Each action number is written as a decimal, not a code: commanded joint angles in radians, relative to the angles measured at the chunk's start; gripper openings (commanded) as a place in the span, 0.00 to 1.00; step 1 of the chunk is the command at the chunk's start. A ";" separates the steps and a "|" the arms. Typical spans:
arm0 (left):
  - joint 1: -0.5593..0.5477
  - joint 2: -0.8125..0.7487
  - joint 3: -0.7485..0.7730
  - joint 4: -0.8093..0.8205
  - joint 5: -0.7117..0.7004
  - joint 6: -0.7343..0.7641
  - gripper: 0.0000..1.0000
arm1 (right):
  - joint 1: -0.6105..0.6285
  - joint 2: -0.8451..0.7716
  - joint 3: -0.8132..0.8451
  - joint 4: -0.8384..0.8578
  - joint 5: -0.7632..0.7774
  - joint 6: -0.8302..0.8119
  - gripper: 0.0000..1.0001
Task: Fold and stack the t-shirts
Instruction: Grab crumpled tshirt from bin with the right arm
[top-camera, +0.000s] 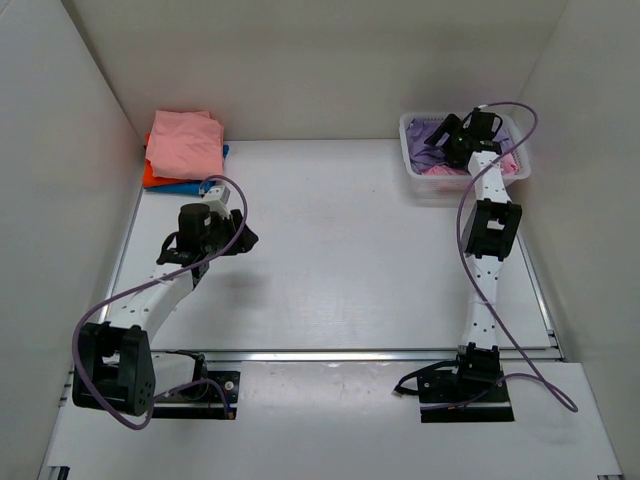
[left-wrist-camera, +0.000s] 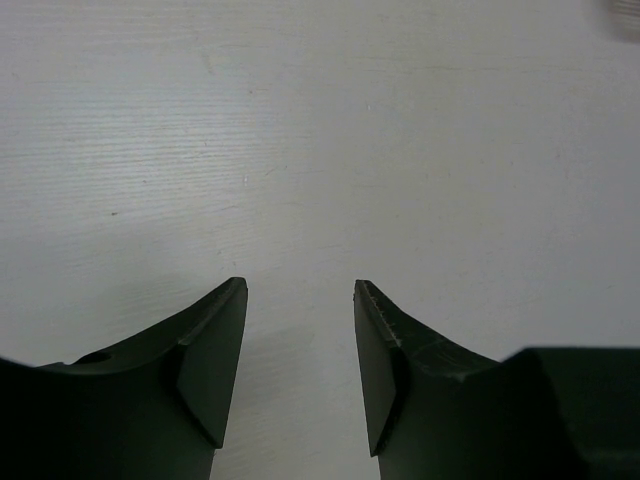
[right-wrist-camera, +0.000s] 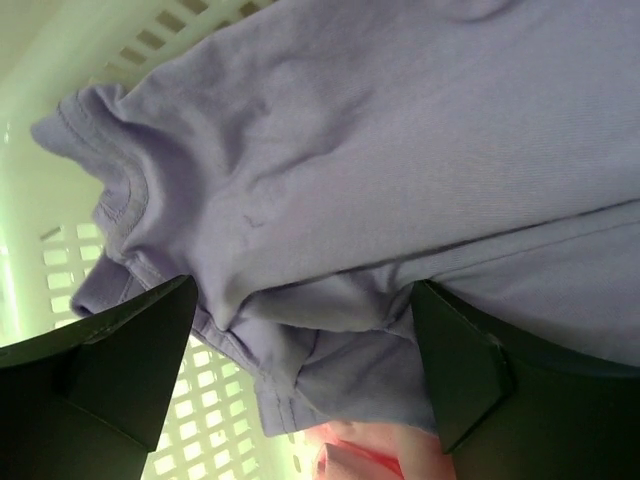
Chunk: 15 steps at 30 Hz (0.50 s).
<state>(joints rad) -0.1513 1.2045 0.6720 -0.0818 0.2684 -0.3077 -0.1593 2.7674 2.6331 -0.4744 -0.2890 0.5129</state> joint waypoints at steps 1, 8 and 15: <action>0.009 0.000 0.023 0.005 0.014 0.004 0.58 | -0.017 0.044 -0.002 -0.006 0.011 0.050 0.83; 0.012 0.021 0.026 0.011 0.021 -0.007 0.57 | -0.031 0.040 -0.013 -0.035 0.011 0.024 0.55; 0.016 0.030 0.031 0.020 0.019 -0.013 0.57 | -0.036 0.041 -0.015 -0.049 -0.061 0.007 0.00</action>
<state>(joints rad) -0.1390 1.2304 0.6724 -0.0776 0.2718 -0.3172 -0.1867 2.7823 2.6301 -0.4911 -0.3153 0.5304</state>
